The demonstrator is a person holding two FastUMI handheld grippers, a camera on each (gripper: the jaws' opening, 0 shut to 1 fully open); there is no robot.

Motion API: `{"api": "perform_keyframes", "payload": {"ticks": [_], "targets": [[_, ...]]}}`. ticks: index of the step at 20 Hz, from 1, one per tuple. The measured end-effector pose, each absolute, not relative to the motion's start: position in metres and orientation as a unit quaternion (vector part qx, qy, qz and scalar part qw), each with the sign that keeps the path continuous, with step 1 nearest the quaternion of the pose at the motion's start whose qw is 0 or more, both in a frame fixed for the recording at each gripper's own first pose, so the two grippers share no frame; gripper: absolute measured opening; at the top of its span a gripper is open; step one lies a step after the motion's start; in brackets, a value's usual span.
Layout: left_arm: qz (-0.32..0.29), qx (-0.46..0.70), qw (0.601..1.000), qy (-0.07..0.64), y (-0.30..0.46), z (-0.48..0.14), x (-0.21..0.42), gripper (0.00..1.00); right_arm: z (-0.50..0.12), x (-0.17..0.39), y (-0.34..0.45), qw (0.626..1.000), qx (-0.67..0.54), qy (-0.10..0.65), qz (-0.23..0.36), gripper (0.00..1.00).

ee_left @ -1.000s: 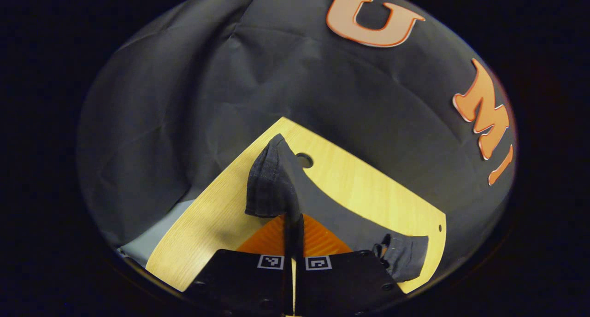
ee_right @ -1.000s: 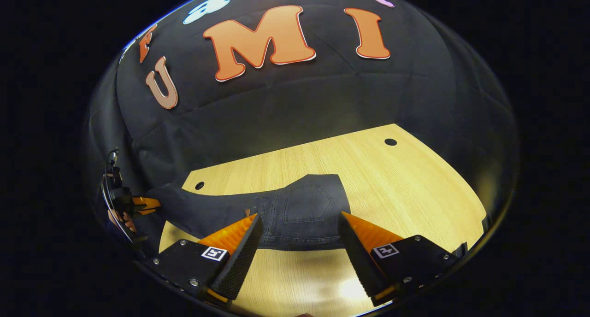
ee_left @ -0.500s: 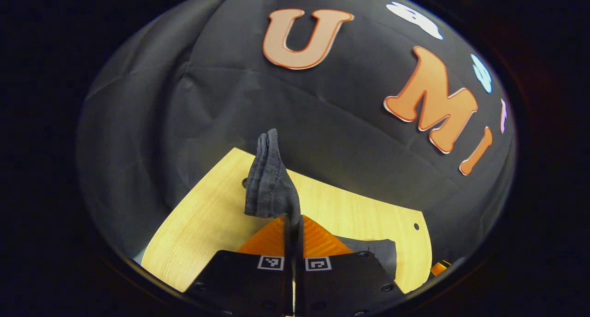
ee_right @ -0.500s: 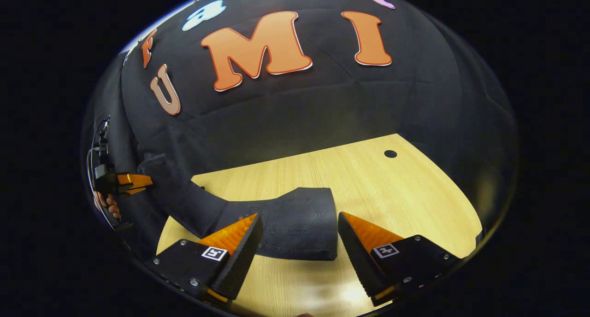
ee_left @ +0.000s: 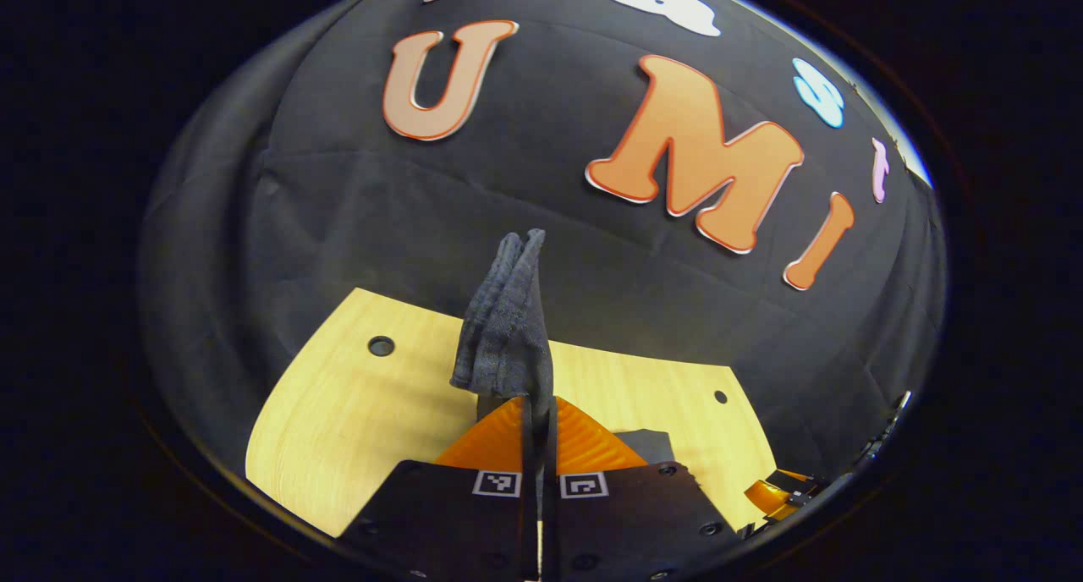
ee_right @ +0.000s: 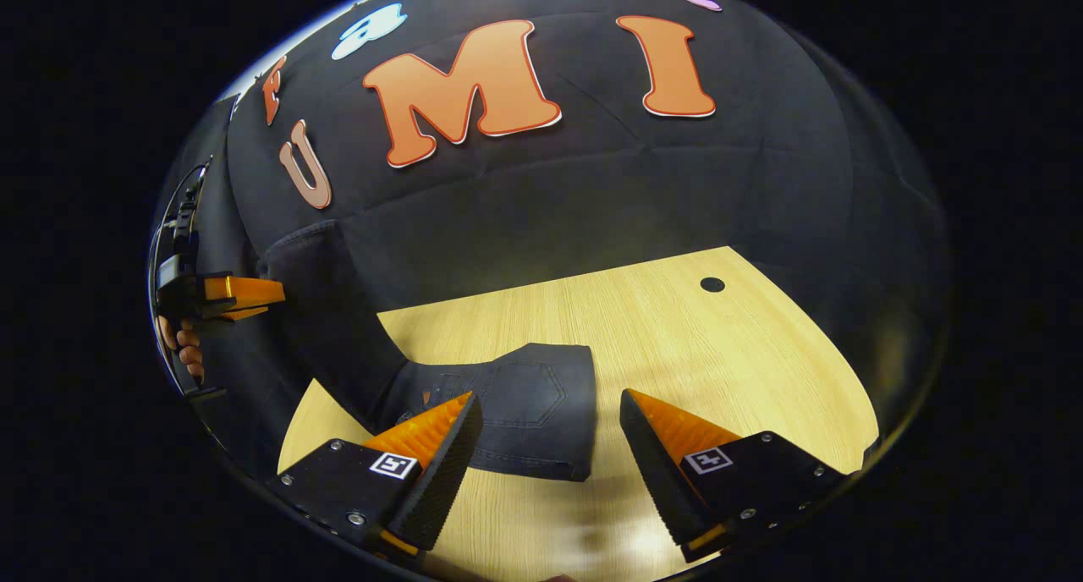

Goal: Grasp the waist and the cuffs of the jeans and fold them to make the two legs overlap; first hold the waist and fold one-third of the jeans toward the cuffs, then hold the cuffs and fold the remaining one-third in the same direction to finish folding.

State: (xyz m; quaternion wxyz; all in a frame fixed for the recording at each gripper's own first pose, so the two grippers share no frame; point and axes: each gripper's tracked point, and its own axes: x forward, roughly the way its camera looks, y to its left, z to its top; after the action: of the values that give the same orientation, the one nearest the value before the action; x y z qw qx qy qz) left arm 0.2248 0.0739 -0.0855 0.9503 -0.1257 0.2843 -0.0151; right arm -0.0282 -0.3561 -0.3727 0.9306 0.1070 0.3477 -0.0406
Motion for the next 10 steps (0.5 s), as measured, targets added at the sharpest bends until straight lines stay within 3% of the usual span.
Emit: {"api": "perform_keyframes", "payload": {"ticks": [10], "targets": [[-0.048, -0.095, 0.944, 0.313, -0.006, -0.093, 0.222, 0.02, -0.385, -0.035, -0.391, 0.927, 0.128, 0.352, -0.028, 0.99]]}}
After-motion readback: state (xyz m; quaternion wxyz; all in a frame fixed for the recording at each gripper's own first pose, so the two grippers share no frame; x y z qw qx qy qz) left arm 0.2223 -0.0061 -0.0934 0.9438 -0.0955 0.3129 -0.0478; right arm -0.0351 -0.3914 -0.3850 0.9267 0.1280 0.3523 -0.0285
